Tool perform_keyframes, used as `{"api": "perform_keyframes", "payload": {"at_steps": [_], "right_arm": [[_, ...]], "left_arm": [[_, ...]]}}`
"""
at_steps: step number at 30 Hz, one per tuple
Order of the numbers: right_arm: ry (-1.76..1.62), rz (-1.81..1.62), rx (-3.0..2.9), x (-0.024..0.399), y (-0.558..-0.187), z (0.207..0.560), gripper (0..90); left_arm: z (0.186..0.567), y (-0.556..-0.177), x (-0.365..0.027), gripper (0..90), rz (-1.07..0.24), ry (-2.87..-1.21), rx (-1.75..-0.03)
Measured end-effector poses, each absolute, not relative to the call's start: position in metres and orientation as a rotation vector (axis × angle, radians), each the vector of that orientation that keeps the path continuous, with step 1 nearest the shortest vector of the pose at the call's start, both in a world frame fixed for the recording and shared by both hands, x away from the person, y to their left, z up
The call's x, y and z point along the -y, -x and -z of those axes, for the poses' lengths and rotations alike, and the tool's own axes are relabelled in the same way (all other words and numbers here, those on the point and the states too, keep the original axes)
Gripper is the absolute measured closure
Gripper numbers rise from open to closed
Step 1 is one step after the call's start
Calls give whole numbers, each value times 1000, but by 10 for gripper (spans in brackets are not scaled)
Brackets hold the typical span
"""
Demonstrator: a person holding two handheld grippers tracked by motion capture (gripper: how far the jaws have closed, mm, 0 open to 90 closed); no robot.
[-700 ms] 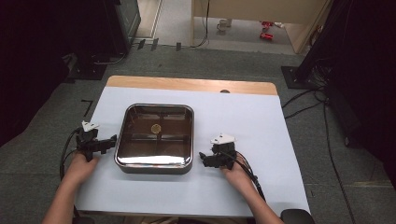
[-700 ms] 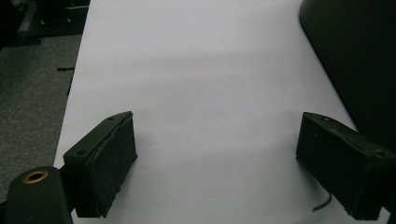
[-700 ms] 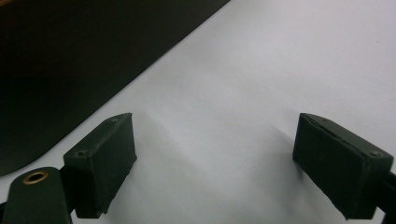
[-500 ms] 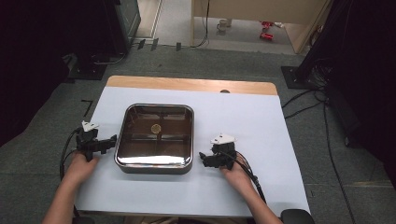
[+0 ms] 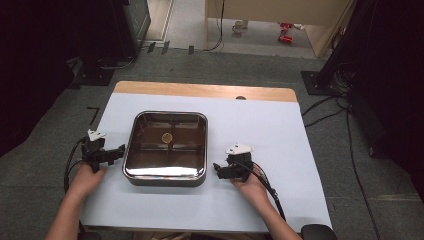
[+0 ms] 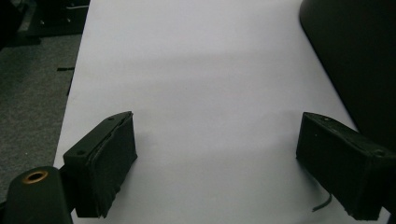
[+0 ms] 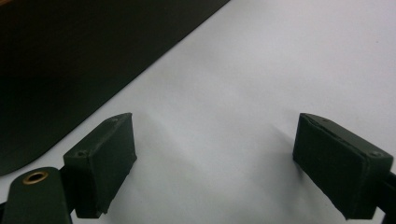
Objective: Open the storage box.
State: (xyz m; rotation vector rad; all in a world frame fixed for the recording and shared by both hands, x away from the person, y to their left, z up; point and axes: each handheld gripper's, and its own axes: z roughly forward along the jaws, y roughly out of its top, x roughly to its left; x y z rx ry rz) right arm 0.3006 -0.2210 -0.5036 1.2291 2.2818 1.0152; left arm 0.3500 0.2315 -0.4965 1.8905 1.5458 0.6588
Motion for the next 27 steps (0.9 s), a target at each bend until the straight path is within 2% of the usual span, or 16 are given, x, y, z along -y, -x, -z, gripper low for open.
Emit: {"api": "perform_keyframes", "payload": {"at_steps": [14, 20, 27], "right_arm": [[-1225, -1010, -2283, 221, -300, 503, 144], [-1247, -983, -2313, 221, -300, 497, 255], [-1246, -992, -2357, 219, -299, 489, 296]], "left_arm": [[496, -350, -232, 120, -658, -1890, -1546], [496, -350, -232, 120, -657, -1892, -1546], [496, -350, -232, 120, -657, -1892, -1546]]}}
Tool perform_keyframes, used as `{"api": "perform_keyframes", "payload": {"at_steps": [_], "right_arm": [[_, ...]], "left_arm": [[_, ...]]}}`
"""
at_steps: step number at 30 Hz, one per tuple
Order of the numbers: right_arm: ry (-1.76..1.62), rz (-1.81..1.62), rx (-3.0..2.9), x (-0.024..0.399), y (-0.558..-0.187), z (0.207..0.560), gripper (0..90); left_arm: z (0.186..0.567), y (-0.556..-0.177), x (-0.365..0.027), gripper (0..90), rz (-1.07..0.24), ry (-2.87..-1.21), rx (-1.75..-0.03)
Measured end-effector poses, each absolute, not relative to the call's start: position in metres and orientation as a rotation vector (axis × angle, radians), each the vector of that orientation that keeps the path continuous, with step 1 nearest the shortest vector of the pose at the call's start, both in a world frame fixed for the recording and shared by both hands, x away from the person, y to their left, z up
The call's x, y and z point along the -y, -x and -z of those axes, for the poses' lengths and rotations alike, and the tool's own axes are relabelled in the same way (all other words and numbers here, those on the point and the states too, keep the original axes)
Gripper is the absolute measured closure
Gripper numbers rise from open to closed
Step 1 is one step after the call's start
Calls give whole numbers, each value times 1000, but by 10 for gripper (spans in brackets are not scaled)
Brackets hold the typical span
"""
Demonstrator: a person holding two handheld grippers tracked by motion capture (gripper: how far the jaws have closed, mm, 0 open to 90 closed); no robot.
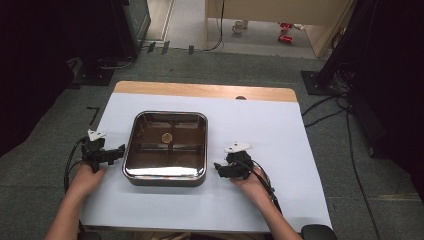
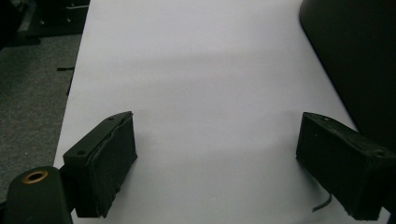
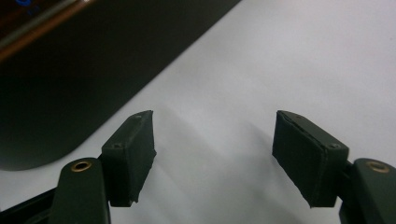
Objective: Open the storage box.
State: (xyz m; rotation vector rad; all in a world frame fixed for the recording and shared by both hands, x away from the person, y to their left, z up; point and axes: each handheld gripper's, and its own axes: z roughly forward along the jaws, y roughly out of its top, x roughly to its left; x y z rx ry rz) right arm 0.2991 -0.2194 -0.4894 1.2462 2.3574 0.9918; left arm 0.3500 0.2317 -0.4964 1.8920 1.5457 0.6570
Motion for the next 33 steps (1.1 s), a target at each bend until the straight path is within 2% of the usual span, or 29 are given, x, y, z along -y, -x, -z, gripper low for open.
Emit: {"api": "perform_keyframes", "payload": {"at_steps": [13, 17, 33], "right_arm": [[-1249, -1102, -2343, 221, -294, 469, 310], [-1209, -1122, -2332, 221, -292, 457, 344], [-1092, -1178, -2414, 211, -295, 422, 390]], "left_arm": [[496, -350, -231, 120, -659, -1890, -1546], [496, -350, -231, 120, -659, -1890, -1546], [497, -350, -231, 120, -660, -1889, -1545]]}}
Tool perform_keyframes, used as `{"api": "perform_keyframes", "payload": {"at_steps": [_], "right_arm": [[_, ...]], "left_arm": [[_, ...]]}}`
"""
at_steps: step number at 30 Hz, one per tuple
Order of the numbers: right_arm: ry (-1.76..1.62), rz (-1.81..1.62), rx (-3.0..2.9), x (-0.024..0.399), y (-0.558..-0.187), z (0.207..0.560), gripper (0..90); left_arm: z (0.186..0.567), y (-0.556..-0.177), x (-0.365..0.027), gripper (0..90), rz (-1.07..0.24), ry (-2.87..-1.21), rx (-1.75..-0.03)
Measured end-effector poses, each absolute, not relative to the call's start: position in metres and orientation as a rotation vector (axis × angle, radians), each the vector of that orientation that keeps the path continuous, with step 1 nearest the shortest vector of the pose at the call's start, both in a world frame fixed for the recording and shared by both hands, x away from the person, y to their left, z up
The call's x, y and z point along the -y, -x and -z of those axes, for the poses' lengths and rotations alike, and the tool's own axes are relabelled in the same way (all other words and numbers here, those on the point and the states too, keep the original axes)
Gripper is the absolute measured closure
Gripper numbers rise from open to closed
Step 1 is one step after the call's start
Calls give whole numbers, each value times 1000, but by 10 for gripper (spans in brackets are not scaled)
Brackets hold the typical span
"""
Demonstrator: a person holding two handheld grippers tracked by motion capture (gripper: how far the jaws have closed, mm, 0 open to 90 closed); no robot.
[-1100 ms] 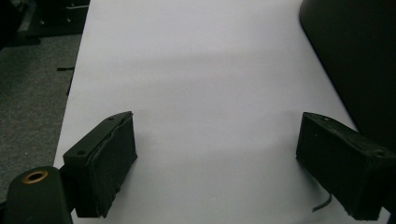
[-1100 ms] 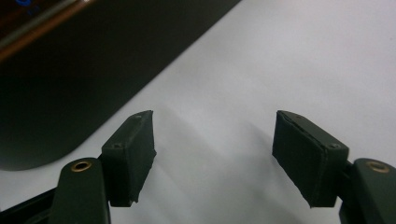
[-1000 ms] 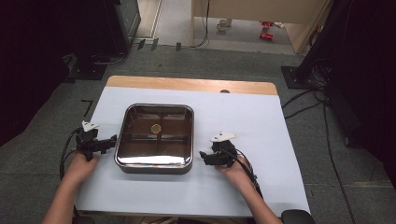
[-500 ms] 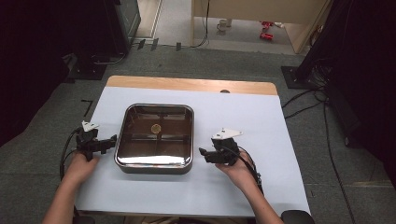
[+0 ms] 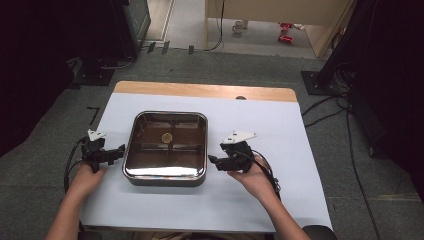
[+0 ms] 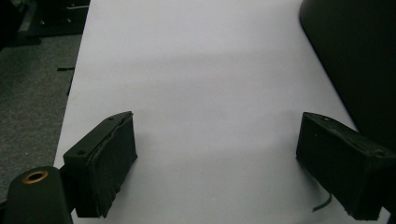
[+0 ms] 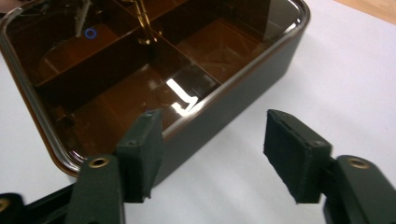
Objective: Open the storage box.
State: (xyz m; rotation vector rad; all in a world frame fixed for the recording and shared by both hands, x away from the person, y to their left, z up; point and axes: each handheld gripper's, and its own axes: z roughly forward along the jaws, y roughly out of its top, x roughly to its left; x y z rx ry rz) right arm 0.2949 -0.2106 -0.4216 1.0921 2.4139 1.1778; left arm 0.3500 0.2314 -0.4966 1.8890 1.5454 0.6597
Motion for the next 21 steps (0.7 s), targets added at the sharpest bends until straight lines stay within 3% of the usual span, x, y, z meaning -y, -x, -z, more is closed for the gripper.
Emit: {"api": "perform_keyframes", "payload": {"at_steps": [21], "right_arm": [[-1002, -1219, -2462, 165, -322, 404, 394]], "left_arm": [[497, -350, -231, 120, -659, -1889, -1546]]}}
